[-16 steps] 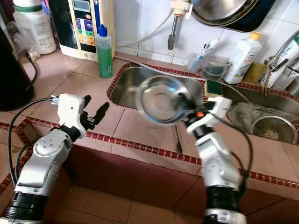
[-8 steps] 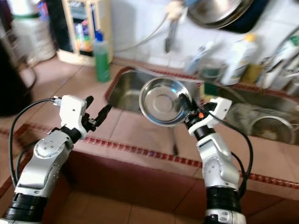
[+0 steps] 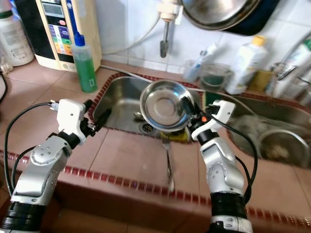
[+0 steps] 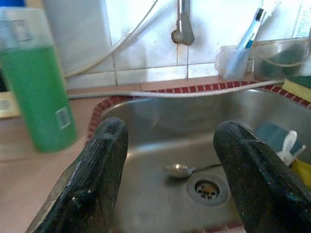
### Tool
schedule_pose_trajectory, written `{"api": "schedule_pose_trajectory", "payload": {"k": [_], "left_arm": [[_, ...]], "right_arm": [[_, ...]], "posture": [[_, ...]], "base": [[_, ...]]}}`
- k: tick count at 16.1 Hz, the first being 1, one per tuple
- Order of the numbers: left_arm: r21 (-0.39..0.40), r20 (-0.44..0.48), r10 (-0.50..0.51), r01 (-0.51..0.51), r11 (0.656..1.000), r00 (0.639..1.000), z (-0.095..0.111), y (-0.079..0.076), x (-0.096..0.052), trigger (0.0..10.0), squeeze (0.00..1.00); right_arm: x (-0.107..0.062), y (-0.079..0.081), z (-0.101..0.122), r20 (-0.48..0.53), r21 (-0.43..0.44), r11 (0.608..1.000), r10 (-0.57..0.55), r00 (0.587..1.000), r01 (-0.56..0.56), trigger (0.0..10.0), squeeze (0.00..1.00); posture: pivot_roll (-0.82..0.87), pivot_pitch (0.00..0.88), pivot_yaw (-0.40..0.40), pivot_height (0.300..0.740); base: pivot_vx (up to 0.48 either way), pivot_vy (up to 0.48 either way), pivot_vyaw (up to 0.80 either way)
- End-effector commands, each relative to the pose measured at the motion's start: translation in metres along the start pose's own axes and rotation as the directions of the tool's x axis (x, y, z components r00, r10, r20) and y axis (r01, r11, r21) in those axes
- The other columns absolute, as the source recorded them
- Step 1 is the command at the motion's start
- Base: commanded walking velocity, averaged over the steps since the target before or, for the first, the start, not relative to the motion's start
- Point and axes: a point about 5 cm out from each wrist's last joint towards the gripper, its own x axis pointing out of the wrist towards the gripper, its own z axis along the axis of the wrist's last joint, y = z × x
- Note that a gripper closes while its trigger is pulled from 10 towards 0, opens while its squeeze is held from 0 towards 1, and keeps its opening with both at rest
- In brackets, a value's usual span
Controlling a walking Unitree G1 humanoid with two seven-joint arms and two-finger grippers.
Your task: Kitchen organization
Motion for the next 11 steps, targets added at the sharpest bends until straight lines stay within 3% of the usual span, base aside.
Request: {"api": "schedule_pose_trajectory", "payload": {"k": [1, 3, 4, 8, 11], "left_arm": [[0.0, 0.031, -0.035, 0.035, 0.999, 0.999, 0.008, -0.009, 0.004, 10.0, 0.0], [-0.012, 0.034, -0.033, 0.033, 0.999, 0.999, 0.008, -0.01, 0.005, 10.0, 0.0], [-0.067, 0.04, -0.028, 0.031, 0.997, 0.999, 0.008, -0.01, 0.006, 10.0, 0.0], [-0.052, 0.007, -0.058, 0.058, 0.997, 0.998, 0.008, -0.014, 0.008, 10.0, 0.0], [-0.007, -0.052, -0.116, 0.116, 0.993, 0.992, 0.007, -0.027, 0.008, 10.0, 0.0]], "right_arm": [[-0.005, -0.009, 0.011, 0.028, -0.028, 0.999, -0.028, 0.999, 0.029, 10.0, 0.0], [-0.005, -0.01, 0.011, 0.028, -0.032, 0.999, -0.029, 0.999, 0.03, 10.0, 0.0], [-0.005, -0.011, 0.012, 0.028, -0.031, 0.999, -0.032, 0.999, 0.033, 10.0, 0.0], [-0.004, -0.015, 0.012, 0.011, -0.035, 0.998, -0.061, 0.998, 0.061, 10.0, 0.0], [-0.004, -0.023, 0.015, -0.024, -0.057, 0.994, -0.094, 0.995, 0.092, 10.0, 0.0]], "posture": [[-0.02, 0.0, -0.073, 0.732], [-0.02, 0.0, -0.073, 0.732], [-0.02, 0.0, -0.072, 0.732], [-0.03, 0.0, -0.067, 0.732], [-0.04, 0.0, -0.053, 0.732]], "base": [[0.412, -0.244, 0.0], [0.202, -0.124, 0.0], [0.0, 0.0, 0.0], [0.0, 0.0, 0.0], [0.0, 0.0, 0.0]]}}
